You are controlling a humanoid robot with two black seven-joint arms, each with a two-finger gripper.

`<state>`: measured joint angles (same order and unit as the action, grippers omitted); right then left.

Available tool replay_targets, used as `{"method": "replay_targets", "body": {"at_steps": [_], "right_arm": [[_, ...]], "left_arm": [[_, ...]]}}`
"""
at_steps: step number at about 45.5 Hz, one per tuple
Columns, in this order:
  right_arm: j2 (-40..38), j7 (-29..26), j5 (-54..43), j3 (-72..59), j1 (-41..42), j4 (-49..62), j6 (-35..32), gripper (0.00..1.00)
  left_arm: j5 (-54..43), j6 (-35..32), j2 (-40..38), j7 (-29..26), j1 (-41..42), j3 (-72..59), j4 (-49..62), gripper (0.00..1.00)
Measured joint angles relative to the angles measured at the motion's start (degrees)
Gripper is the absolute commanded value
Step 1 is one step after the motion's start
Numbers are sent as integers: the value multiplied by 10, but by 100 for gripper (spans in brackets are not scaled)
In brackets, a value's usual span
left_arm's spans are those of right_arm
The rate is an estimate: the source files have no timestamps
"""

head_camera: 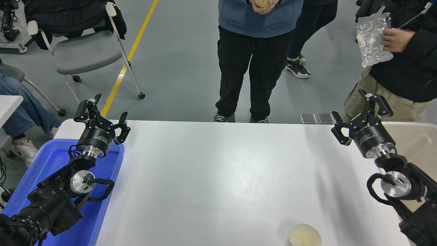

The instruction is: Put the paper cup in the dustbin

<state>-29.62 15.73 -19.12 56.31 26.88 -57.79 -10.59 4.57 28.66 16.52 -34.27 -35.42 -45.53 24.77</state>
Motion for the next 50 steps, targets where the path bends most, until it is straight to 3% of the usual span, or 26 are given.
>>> {"method": "replay_targets", "body": {"at_steps": [13, 24, 34, 50], "right_arm": [[-84, -128, -60, -44, 44, -61, -95, 99], [-124, -208, -146, -56, 80, -108, -251, 99], [-140, -238, -223, -95, 126, -146, -309, 99], [-145, -251, -356, -228, 173, -250, -337, 99]], "left_arm": [[0, 0, 0, 0, 0, 0, 0, 100], [0, 0, 0, 0, 0, 0, 0, 100], [0, 0, 0, 0, 0, 0, 0, 100], [0, 0, 0, 0, 0, 0, 0, 100]]}}
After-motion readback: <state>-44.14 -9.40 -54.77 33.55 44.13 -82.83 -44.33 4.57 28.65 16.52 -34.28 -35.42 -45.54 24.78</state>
